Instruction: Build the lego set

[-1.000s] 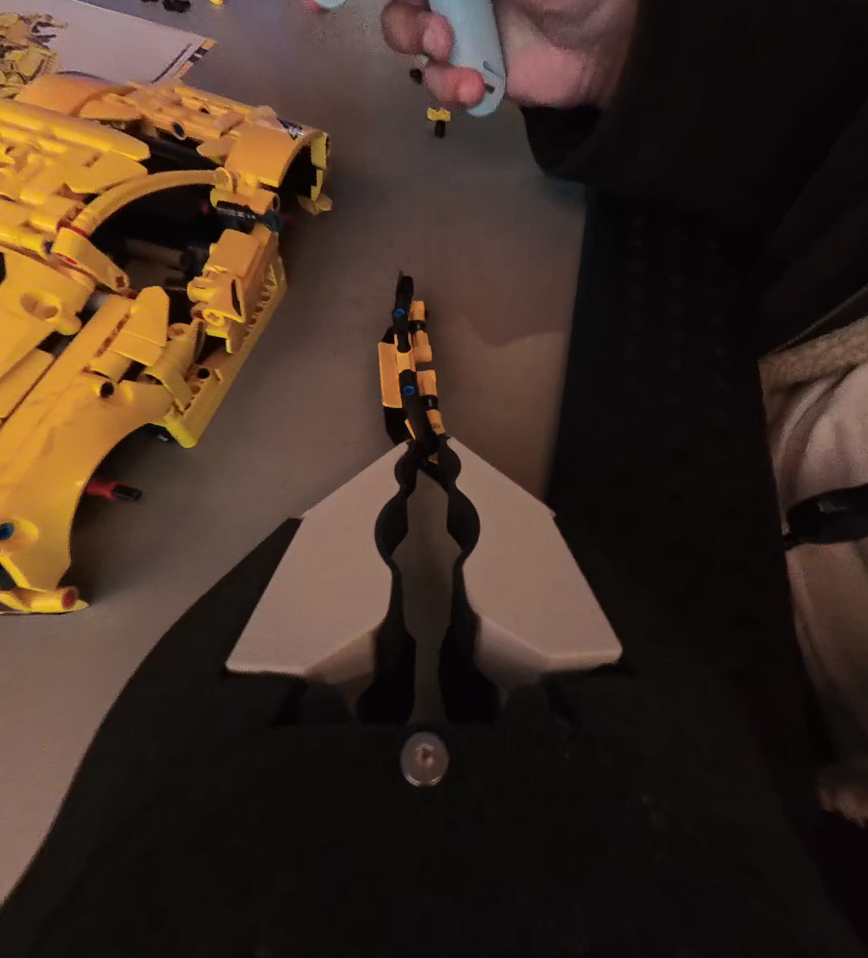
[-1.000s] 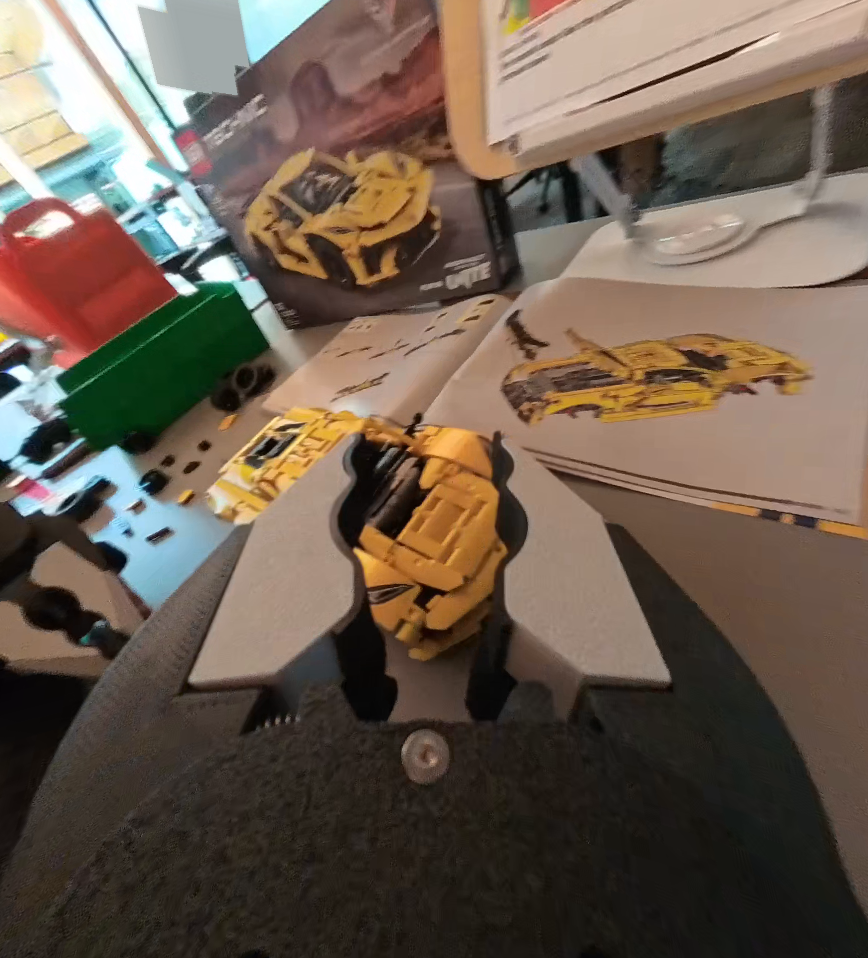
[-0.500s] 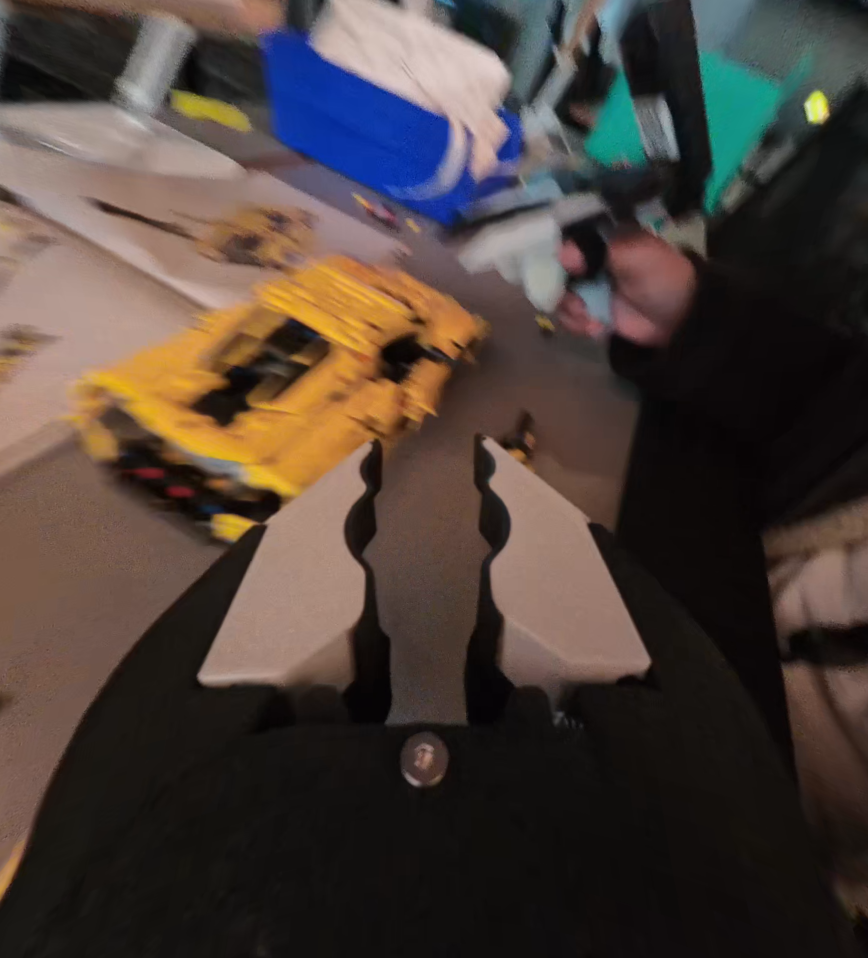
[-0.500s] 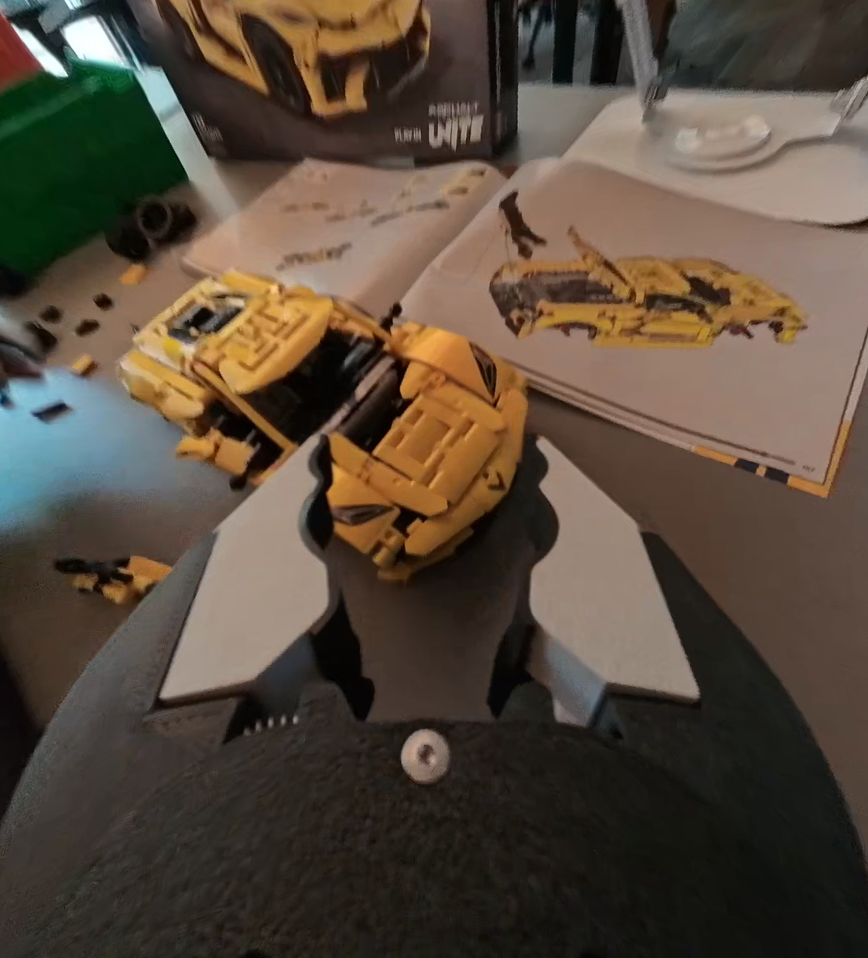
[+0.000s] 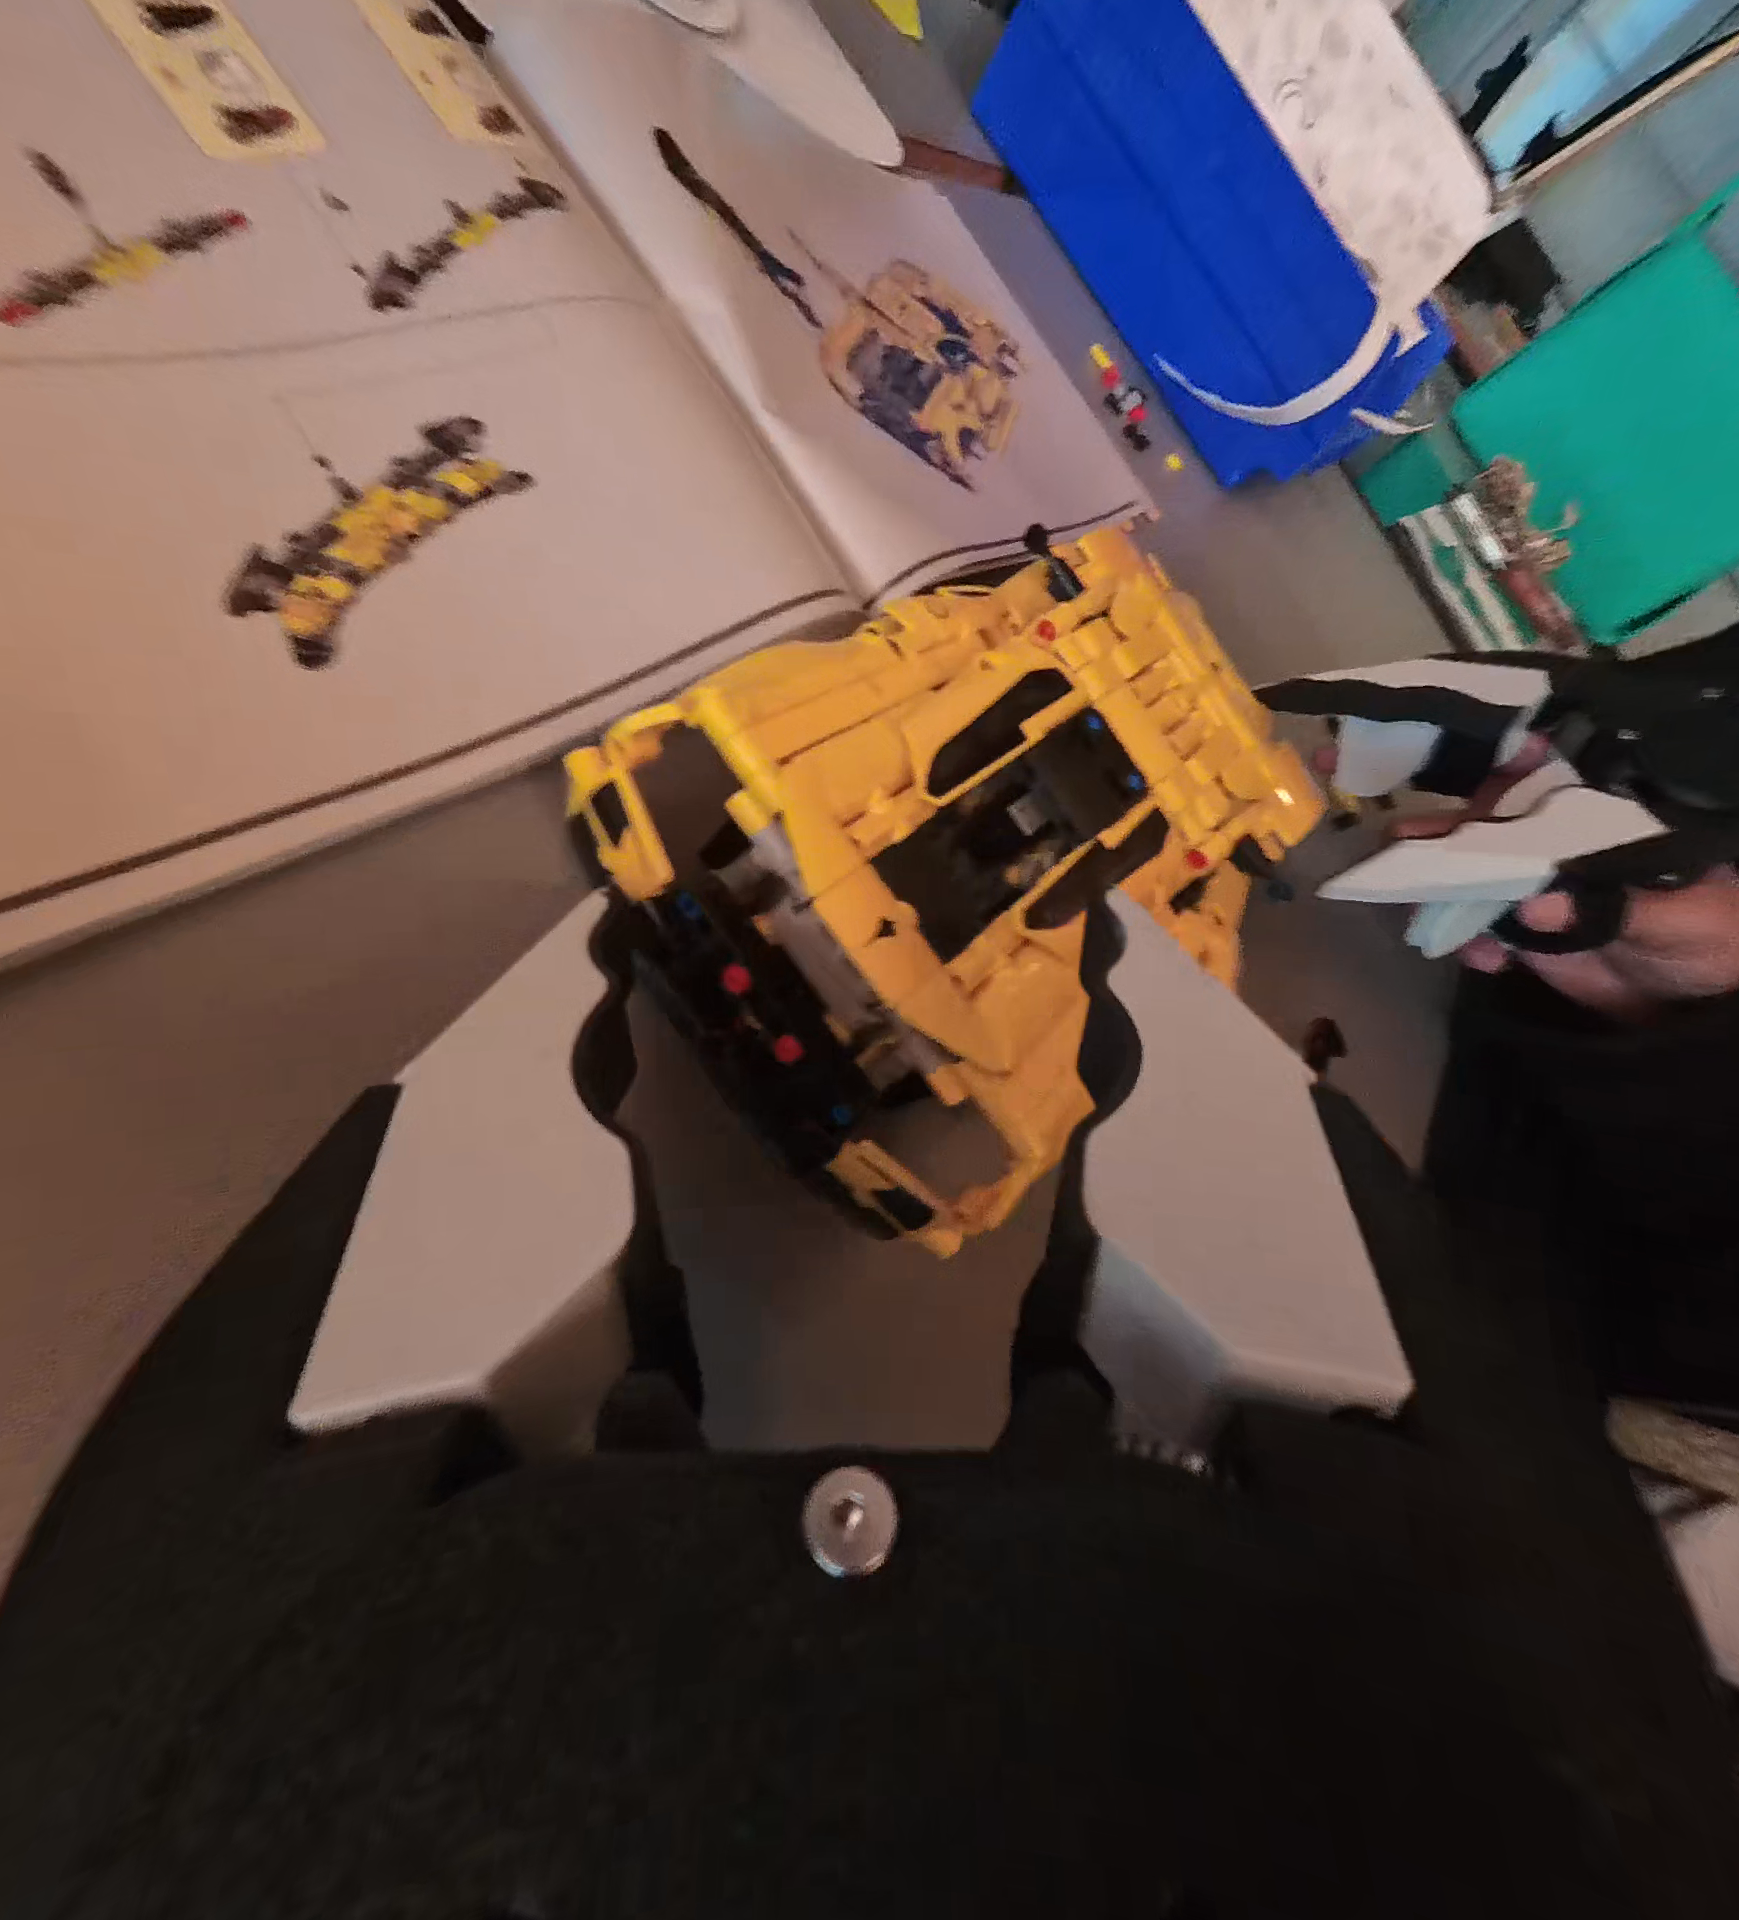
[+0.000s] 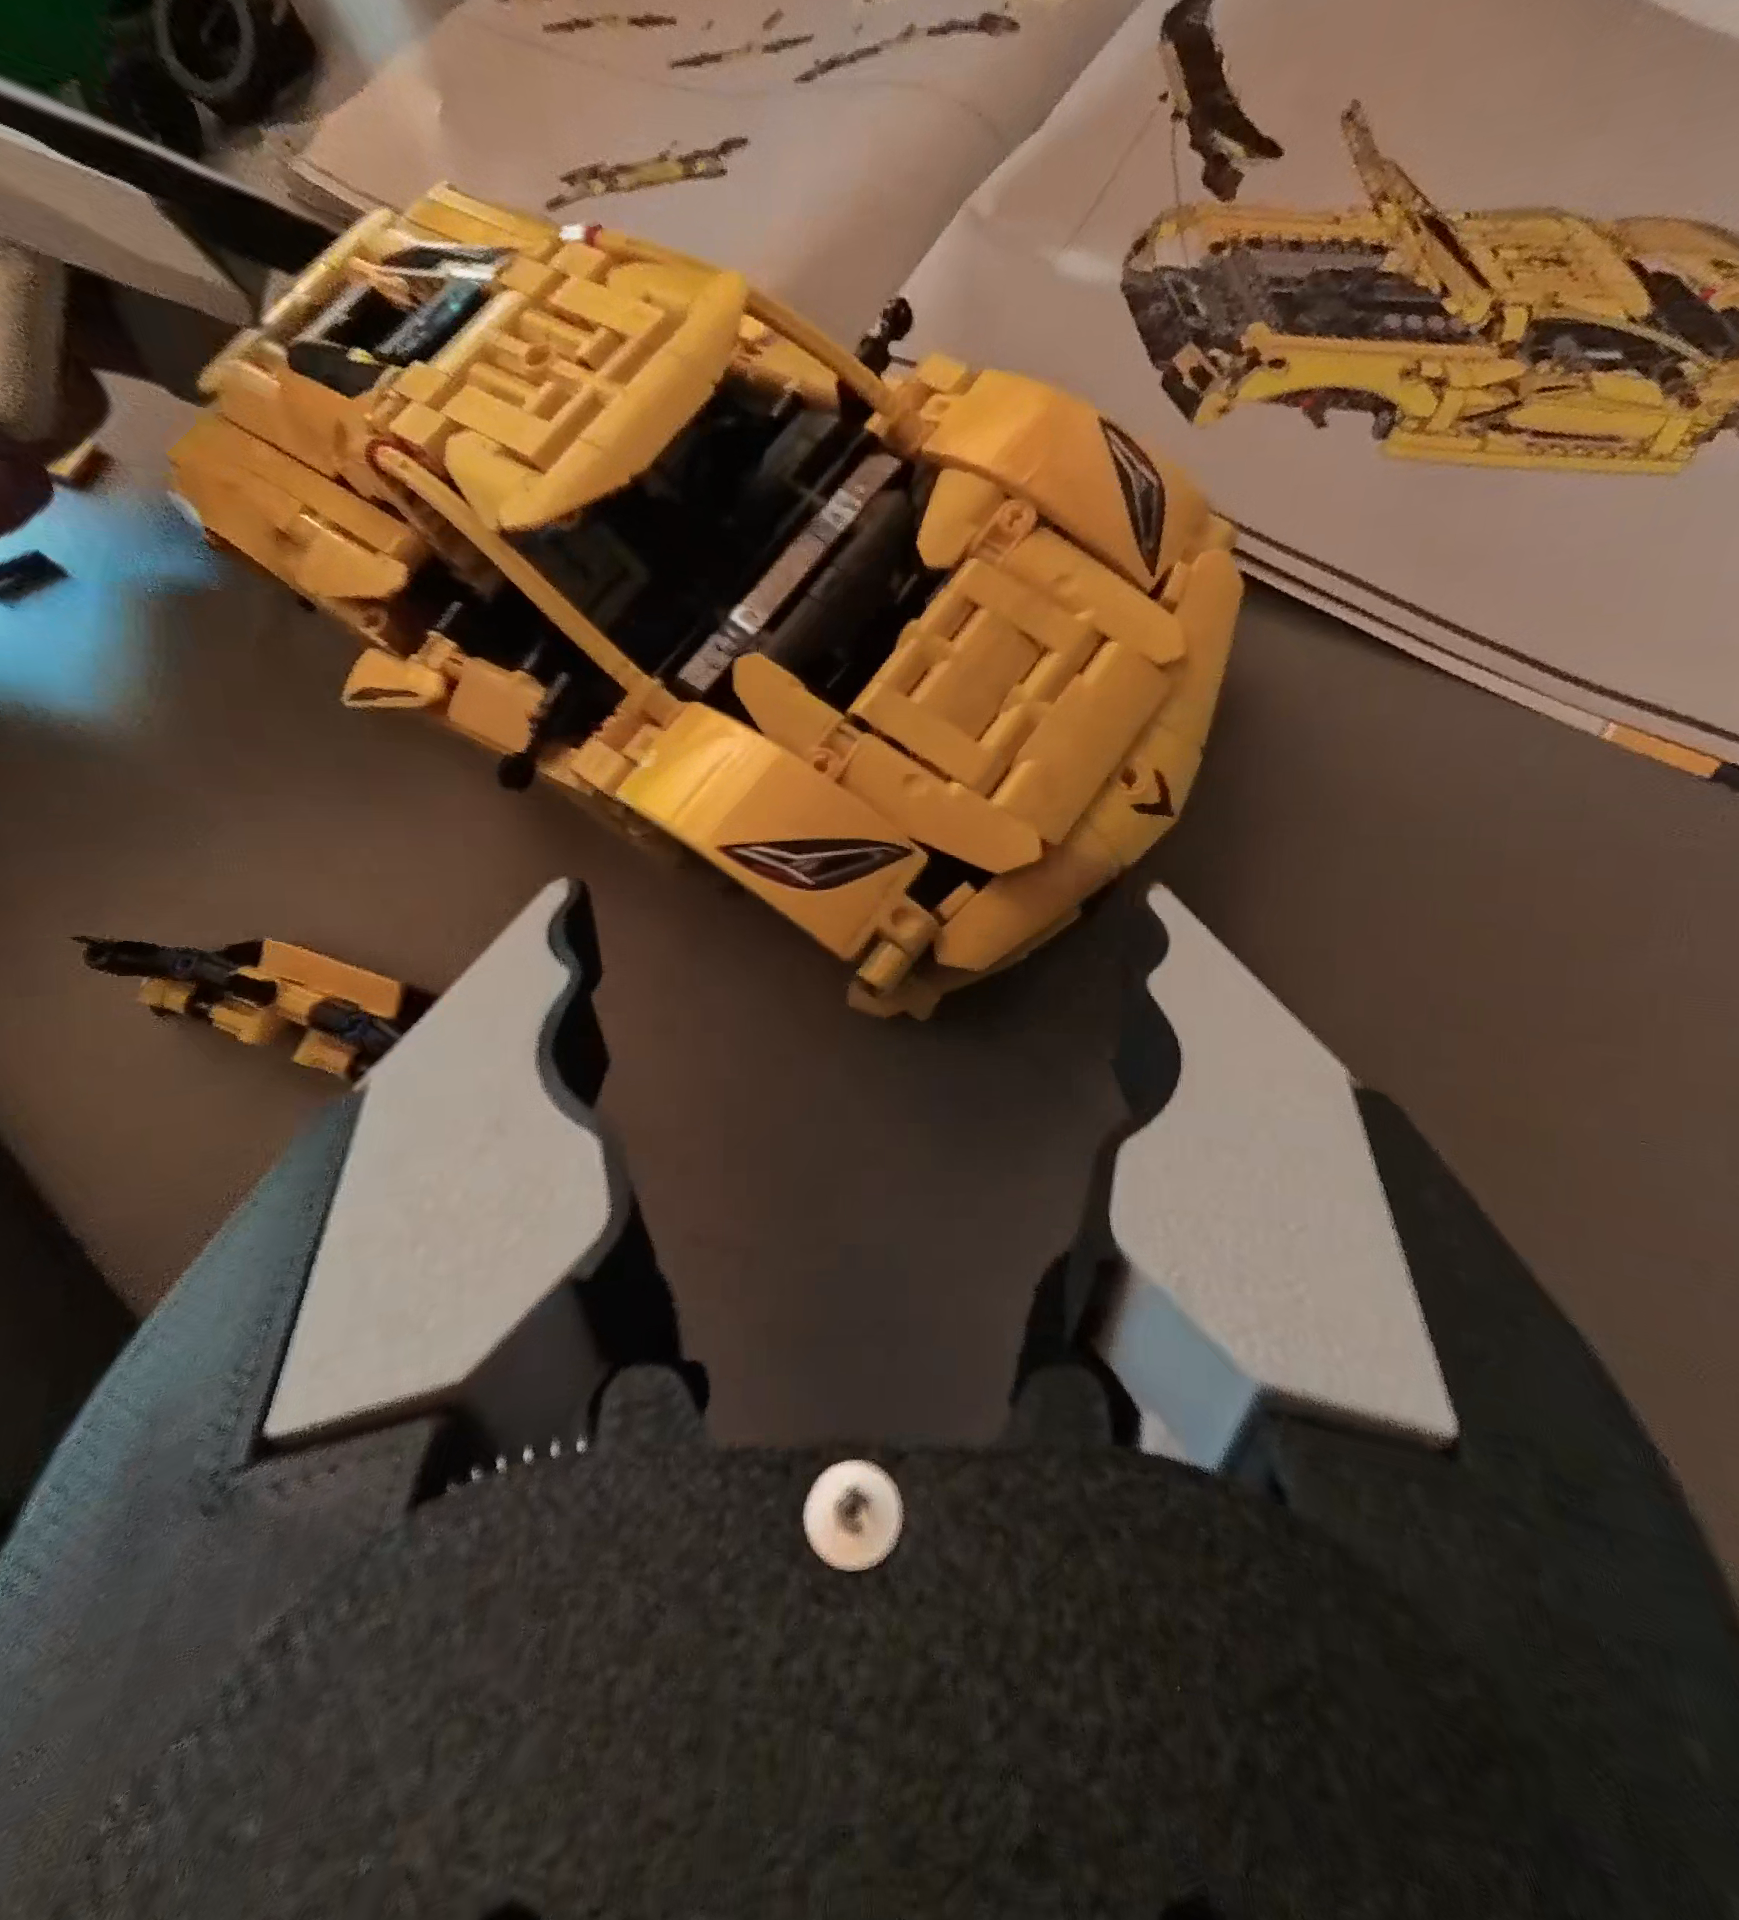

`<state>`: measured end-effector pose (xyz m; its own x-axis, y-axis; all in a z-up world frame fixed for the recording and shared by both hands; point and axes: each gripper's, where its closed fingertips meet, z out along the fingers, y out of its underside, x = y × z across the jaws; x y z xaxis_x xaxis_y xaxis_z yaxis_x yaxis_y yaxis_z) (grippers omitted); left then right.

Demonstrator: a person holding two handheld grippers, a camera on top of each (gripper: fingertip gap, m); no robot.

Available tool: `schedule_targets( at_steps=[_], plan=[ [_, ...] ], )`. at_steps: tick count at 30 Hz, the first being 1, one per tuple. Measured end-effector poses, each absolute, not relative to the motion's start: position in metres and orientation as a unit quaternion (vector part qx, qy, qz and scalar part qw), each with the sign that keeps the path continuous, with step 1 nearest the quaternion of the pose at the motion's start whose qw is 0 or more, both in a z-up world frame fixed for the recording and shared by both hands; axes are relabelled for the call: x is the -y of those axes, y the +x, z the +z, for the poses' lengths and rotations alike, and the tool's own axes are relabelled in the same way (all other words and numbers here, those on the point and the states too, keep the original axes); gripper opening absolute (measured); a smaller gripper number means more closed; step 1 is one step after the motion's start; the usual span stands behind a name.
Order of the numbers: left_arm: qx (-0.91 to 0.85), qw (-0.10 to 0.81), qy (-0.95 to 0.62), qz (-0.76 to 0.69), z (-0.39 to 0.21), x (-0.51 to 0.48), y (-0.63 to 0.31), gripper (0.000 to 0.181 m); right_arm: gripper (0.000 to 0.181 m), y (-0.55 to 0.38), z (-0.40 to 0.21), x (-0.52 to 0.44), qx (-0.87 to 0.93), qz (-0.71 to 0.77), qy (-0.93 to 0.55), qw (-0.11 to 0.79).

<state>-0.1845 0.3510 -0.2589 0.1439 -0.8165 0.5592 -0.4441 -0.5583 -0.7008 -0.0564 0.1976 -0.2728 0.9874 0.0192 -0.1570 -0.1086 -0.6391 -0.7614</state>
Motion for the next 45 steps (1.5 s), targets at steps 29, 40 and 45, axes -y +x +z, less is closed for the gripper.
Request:
schedule_targets(
  at_steps=[29,40,45],
  plan=[
    [-0.332,0.196,-0.728,-0.566,-0.239,-0.286,-0.22,0.056,0.084,-0.037,-0.24,-0.203,-0.055,0.075,-0.837,0.54],
    [-0.298,0.127,-0.737,-0.594,-0.239,-0.281,-0.212,0.028,0.093,-0.045,-0.264,-0.21,-0.012,0.077,-0.863,0.5],
    [-0.307,0.147,-0.716,-0.61,-0.213,-0.28,-0.211,0.028,0.094,-0.046,-0.262,-0.209,-0.019,0.093,-0.858,0.505]
  ],
)
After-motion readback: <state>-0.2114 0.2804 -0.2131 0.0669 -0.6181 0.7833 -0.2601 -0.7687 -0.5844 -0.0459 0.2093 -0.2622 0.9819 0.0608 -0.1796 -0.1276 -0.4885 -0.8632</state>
